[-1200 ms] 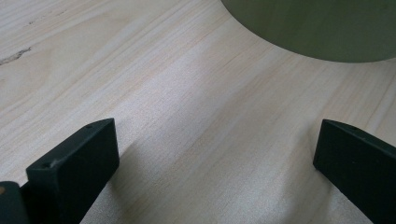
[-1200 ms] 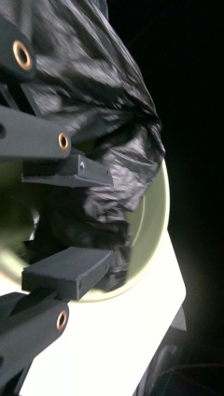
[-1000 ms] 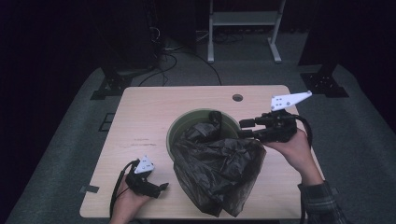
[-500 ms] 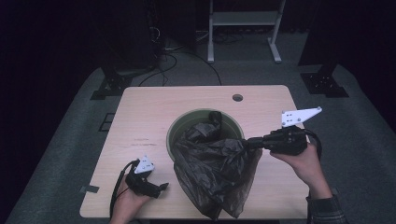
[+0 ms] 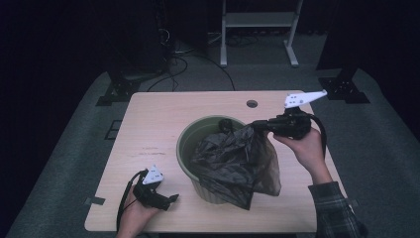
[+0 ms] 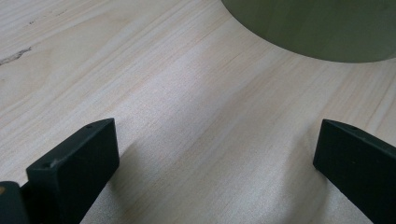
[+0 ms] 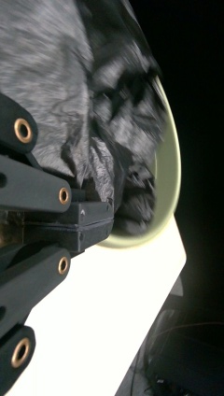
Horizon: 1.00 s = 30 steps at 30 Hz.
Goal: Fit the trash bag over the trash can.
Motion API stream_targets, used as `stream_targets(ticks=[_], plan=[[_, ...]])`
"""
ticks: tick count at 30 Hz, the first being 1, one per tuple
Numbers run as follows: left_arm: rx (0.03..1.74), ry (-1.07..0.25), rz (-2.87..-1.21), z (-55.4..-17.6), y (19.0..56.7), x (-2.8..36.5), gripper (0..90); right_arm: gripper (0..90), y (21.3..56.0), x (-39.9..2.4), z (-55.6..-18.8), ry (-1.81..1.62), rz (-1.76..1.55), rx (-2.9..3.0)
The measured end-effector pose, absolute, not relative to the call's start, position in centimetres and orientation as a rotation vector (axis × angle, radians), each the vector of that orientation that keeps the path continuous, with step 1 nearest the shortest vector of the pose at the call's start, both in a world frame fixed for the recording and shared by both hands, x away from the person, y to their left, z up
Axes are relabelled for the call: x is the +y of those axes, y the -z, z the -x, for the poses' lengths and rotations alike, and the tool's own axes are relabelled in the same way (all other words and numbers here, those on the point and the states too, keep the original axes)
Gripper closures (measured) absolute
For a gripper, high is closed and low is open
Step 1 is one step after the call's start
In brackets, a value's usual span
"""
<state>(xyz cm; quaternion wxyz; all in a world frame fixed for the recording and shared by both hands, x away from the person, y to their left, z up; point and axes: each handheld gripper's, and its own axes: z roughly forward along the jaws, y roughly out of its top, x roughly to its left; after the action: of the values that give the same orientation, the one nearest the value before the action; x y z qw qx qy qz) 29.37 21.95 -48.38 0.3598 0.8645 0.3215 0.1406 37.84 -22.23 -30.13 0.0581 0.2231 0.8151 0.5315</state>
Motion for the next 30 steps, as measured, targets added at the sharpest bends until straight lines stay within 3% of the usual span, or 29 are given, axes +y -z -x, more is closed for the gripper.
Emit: stream_targets(ticks=[8, 18, 26, 30], plan=[[0.823, -0.349, -2.231, -29.4, 48.3, 22.0, 0.0, 90.0, 29.7, -19.4, -40.7, -1.558, -0.697, 2.483], [0.780, -0.344, -2.193, -29.2, 46.7, 22.2, 0.0, 90.0, 30.6, -18.8, -42.5, -1.563, -0.730, 2.462], [0.700, -0.310, -2.131, -28.8, 44.2, 22.5, 0.0, 89.6, 30.6, -18.8, -42.3, -1.575, -0.722, 2.456], [0.648, -0.284, -2.117, -28.5, 43.0, 22.6, 4.6, 89.2, 30.5, -18.9, -42.2, -1.567, -0.717, 2.457]])
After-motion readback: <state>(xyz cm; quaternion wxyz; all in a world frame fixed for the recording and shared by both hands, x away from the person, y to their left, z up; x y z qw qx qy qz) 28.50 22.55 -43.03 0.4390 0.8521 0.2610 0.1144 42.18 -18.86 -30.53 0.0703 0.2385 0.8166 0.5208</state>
